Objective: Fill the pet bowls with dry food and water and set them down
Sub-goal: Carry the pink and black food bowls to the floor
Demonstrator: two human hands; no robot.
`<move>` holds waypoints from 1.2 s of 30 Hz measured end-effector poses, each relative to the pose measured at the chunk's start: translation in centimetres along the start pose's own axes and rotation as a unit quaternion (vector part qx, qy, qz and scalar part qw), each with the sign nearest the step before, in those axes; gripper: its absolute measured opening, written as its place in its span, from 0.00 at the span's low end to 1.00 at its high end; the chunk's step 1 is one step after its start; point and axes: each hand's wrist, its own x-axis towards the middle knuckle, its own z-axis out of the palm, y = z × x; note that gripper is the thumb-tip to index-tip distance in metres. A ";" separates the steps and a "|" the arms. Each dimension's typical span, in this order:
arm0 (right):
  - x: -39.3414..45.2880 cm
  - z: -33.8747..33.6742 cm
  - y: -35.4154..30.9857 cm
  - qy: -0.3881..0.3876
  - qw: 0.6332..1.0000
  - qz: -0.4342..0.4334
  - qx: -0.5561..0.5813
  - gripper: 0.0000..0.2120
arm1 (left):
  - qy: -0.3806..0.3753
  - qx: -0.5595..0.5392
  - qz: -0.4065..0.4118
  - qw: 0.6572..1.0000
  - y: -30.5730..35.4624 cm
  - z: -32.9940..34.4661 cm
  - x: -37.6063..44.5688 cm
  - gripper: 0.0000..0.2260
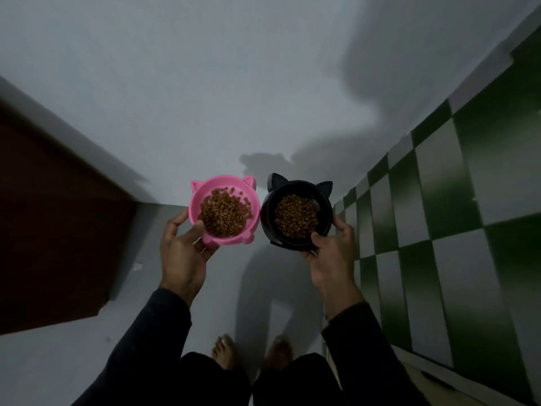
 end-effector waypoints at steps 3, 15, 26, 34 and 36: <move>5.2 -0.2 3.8 0.009 1.000 0.009 -0.003 0.32 | 0.010 -0.002 -0.016 1.000 -4.2 -1.2 4.7 0.18; 24.5 -2.5 20.6 0.044 0.998 0.020 -0.037 0.31 | 0.028 0.025 -0.043 0.998 -20.7 -6.4 22.0 0.21; 37.8 -4.2 32.6 0.094 0.995 0.024 0.007 0.31 | 0.035 0.020 -0.053 0.998 -31.8 -10.1 33.5 0.22; 43.9 -5.7 36.9 0.130 0.991 0.026 -0.014 0.30 | 0.027 0.027 -0.064 0.997 -36.4 -11.5 38.3 0.23; 45.0 -6.2 37.9 0.136 0.990 0.020 -0.028 0.31 | 0.029 0.024 -0.069 0.997 -37.4 -11.7 39.3 0.22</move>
